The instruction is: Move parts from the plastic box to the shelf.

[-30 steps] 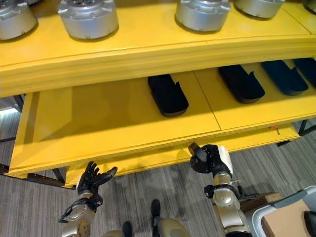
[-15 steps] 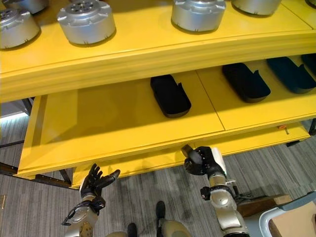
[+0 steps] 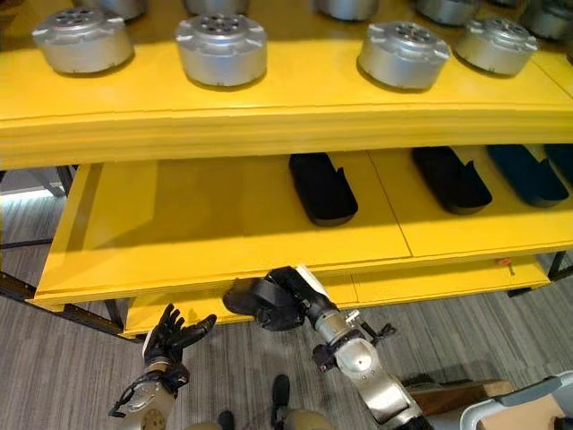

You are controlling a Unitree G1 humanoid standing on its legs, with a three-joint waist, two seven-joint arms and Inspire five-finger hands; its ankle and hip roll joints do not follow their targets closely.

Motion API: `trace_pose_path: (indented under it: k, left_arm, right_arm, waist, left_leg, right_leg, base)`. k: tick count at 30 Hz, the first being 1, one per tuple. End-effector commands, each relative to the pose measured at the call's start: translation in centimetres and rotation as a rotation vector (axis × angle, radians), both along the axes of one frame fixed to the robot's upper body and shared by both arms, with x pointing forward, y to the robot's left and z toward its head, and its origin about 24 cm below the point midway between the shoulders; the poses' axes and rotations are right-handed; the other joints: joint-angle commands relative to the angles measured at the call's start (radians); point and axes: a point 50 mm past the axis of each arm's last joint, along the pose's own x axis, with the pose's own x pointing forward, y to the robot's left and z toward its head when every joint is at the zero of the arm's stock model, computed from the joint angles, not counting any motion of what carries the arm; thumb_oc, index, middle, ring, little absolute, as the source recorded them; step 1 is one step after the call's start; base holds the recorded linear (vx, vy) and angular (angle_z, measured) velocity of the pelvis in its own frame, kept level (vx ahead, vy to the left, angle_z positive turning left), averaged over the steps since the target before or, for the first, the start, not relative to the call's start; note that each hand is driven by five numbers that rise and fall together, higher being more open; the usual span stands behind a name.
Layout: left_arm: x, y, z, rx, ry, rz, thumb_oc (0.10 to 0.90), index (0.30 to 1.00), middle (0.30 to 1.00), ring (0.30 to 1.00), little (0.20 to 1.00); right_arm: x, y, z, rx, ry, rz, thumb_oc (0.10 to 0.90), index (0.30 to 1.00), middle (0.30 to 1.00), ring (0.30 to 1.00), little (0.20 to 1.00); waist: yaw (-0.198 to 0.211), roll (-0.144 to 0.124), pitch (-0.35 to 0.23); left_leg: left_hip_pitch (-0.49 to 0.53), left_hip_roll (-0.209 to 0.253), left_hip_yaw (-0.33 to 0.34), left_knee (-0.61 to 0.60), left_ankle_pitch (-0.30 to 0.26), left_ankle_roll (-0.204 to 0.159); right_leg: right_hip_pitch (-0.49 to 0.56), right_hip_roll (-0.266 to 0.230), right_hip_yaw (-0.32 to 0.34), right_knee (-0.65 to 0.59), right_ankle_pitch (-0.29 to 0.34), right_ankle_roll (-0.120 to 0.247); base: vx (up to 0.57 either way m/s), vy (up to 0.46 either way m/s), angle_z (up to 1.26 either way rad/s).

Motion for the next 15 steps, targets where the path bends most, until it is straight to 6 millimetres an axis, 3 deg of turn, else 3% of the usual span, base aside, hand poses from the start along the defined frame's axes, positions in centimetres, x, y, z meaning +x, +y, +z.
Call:
trace_pose_path:
  k: [1, 8, 15]
  left_arm:
    - [2.9, 0.5, 3.6, 0.049, -0.195, -0.017, 0.9, 1.0, 1.0, 1.0, 1.0]
    - [2.7, 0.2, 3.5, 0.035, -0.194, -0.005, 0.9, 1.0, 1.0, 1.0, 1.0]
    - [2.5, 0.2, 3.3, 0.031, -0.184, -0.003, 0.9, 1.0, 1.0, 1.0, 1.0]
  right_arm:
    - [1.3, 1.4, 10.9, 0.243, -0.504, 0.069, 0.4, 0.3, 0.3, 0.3, 0.3]
    - [1.0, 1.7, 13.5, 0.334, -0.608, 0.055, 0.4, 0.3, 0.3, 0.3, 0.3]
    - [0.9, 2.4, 14.5, 0.388, -0.632, 0.073, 0.4, 0.3, 0.3, 0.3, 0.3]
  waist:
    - [0.004, 0.046, -0.03]
    - [0.014, 0.044, -0.031]
    - [0.024, 0.045, -0.033]
  left_leg:
    - [0.006, -0.007, 0.036, -0.048, 0.102, -0.002]
    - [0.01, -0.009, 0.038, -0.048, 0.101, 0.001]
    - [0.014, -0.008, 0.038, -0.048, 0.099, 0.002]
  right_leg:
    - [0.038, 0.011, 0.01, -0.002, -0.015, 0.078]
    - [0.044, 0.013, 0.014, -0.002, -0.014, 0.079]
    - [0.049, 0.014, 0.017, -0.002, -0.011, 0.08]
  base:
    - [0.02, 0.008, 0.04]
    - [0.0, 0.0, 0.0]
    - [0.0, 0.0, 0.0]
